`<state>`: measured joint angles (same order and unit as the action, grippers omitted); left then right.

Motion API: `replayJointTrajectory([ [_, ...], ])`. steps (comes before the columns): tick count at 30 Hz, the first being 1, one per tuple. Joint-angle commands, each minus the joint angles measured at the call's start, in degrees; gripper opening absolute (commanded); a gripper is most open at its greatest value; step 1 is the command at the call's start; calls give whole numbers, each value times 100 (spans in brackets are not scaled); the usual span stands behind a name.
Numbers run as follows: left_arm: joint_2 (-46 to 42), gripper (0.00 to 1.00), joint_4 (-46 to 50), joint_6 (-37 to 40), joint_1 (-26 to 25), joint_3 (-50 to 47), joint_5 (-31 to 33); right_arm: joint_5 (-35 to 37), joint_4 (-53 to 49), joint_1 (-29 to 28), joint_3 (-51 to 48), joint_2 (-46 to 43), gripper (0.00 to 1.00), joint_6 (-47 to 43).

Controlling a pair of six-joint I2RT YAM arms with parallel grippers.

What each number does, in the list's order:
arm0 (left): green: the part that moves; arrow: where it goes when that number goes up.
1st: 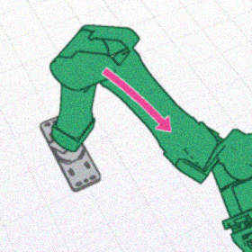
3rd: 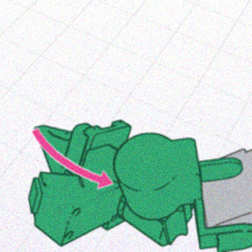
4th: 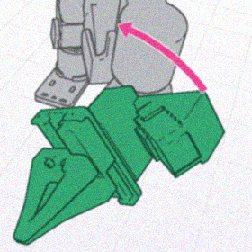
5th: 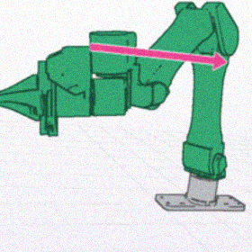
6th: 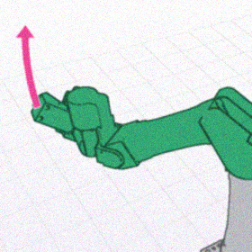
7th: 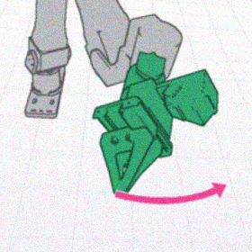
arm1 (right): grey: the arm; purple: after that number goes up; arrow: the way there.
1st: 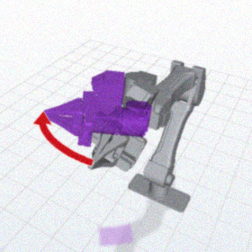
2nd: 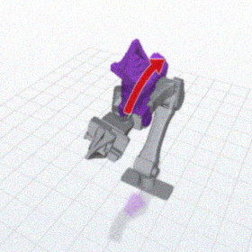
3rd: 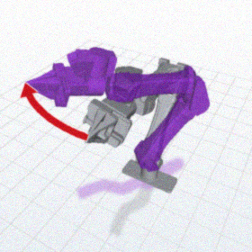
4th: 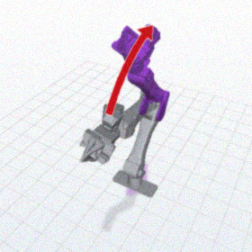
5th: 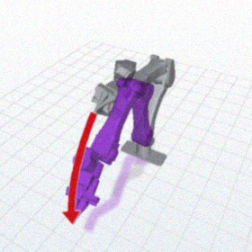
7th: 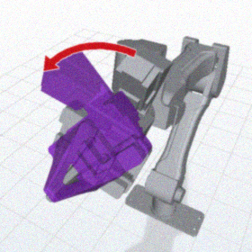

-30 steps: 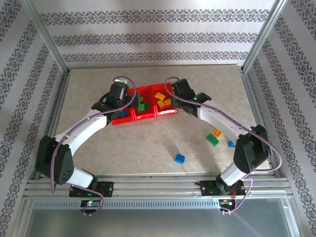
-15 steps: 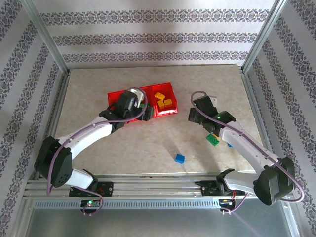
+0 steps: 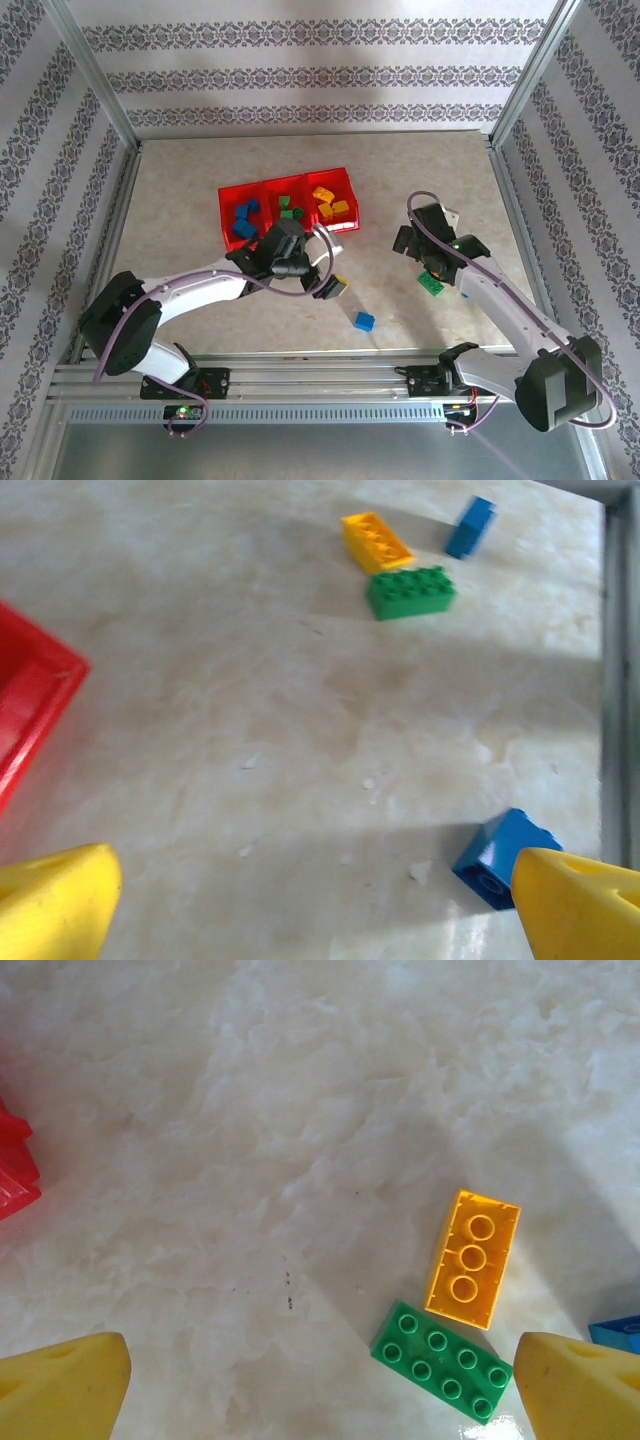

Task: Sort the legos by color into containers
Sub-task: Pick up the lego from the middle-left of the table.

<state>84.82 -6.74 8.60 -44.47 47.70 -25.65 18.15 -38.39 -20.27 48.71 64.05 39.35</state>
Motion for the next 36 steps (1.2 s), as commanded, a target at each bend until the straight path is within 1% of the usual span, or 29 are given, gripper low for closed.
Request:
replayJointTrajectory([
  [1,131,100,-569,1078,-307,-191,-484,-81,-81,92,-132,-175,98,158],
  [5,374,100,-417,1295,-387,-90,-718,-123,-72,156,-204,-283,98,178],
  [9,517,100,-775,1349,-452,-196,-895,-127,-71,199,-263,-346,98,191],
  [18,837,100,-1075,1887,-677,-354,-804,-172,-32,251,-345,-394,98,222],
  [28,1479,100,-545,2389,-931,74,-903,-202,-10,287,-353,-402,98,222],
  [31,1697,93,-503,2470,-967,237,-976,-207,-2,291,-351,-387,98,222],
  [36,2063,89,-219,2677,-1093,559,-944,-233,7,313,-353,-373,98,215],
])
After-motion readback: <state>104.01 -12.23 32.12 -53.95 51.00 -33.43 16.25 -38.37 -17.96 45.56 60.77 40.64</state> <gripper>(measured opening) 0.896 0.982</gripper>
